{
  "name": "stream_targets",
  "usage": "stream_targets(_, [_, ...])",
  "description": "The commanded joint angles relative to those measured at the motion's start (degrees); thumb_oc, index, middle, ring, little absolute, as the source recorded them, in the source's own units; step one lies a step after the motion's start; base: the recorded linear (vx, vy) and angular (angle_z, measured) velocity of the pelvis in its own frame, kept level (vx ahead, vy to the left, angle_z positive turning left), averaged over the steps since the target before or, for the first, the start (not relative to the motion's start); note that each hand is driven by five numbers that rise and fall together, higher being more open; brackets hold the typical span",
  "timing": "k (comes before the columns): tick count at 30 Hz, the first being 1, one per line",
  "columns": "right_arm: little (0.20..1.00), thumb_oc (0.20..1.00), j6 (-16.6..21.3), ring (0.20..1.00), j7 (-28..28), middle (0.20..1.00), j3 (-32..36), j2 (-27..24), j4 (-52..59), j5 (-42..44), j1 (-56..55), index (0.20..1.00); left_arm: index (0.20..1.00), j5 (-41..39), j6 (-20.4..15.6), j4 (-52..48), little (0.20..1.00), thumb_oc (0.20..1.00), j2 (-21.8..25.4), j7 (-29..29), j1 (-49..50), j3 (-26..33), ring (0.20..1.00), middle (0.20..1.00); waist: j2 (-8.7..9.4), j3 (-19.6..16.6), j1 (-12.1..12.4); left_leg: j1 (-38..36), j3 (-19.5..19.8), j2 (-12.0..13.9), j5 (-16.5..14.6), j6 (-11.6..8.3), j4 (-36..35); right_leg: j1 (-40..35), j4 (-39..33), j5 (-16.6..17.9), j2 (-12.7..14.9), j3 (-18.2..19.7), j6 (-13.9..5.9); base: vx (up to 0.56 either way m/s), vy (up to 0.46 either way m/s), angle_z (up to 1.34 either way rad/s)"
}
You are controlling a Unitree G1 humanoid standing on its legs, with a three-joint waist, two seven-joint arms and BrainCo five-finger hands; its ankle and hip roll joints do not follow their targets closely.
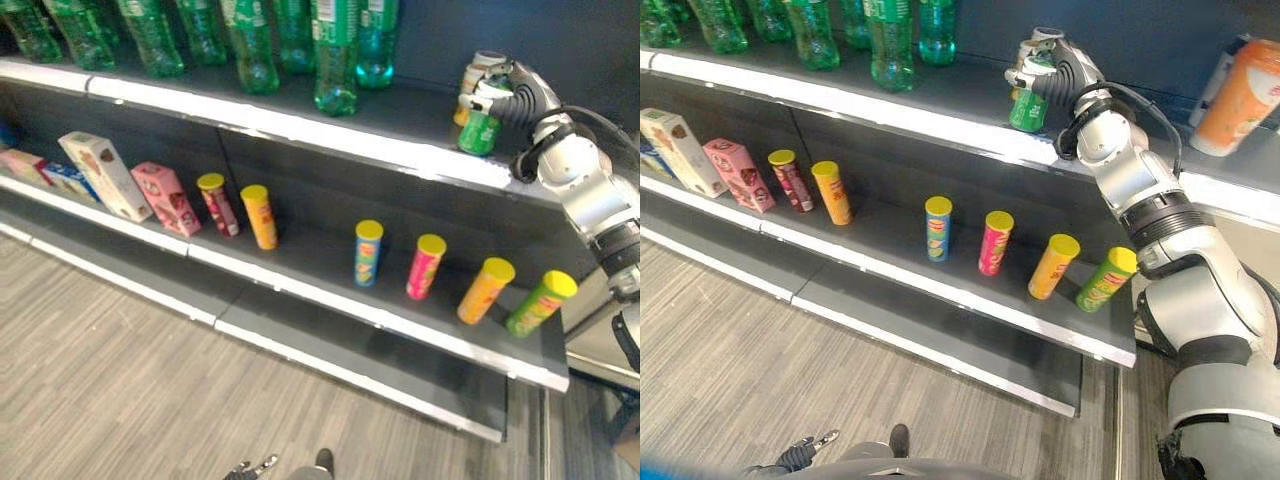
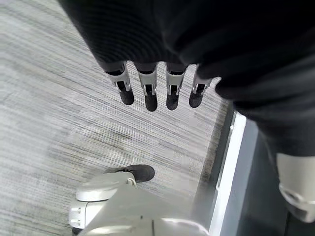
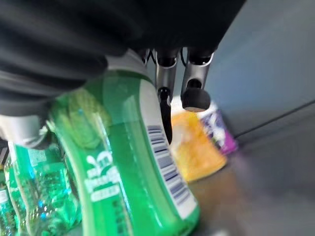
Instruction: Put the goods on the table back onto the shelves and tidy them up.
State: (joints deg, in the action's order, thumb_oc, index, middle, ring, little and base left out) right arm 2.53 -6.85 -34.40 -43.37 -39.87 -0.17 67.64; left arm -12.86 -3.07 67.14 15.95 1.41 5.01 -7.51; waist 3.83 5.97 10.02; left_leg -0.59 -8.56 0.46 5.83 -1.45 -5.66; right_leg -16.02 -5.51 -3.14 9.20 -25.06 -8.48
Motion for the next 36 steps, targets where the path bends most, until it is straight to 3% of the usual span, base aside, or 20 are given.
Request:
stream_targets(1, [0.200,0.200,1.03,0.200,-1.95,0.200,-2.57,-1.16,-0.71,-1.84,7.86,0.200,1.000,-0.98,-0.23,2.14,1.000,1.000,1.90,0.70,-3.28,-2.86,1.000,1.000,0.81,-1.50,1.02,-3.20,-2.61,6.61,-3.78,-7.14,2.33,4.14,4.45,0.95,4.13,1.13,-1.95,0.00,-0.019,0.29])
stream_targets(36, [0.200,0.200,1.43,0.200,-2.23,0.200,-2.53,-1.08,1.34,-3.29,5.82,0.200,1.000,0.80,-0.33,1.86,1.000,1.000,1.29,1.12,-3.55,-3.81,1.000,1.000,1.02,-1.40,-1.07,-5.26,-4.59,6.91,-4.81,-6.41,1.51,4.29,3.94,1.12,4.23,2.15,-2.19,0.00,0.001,0.00])
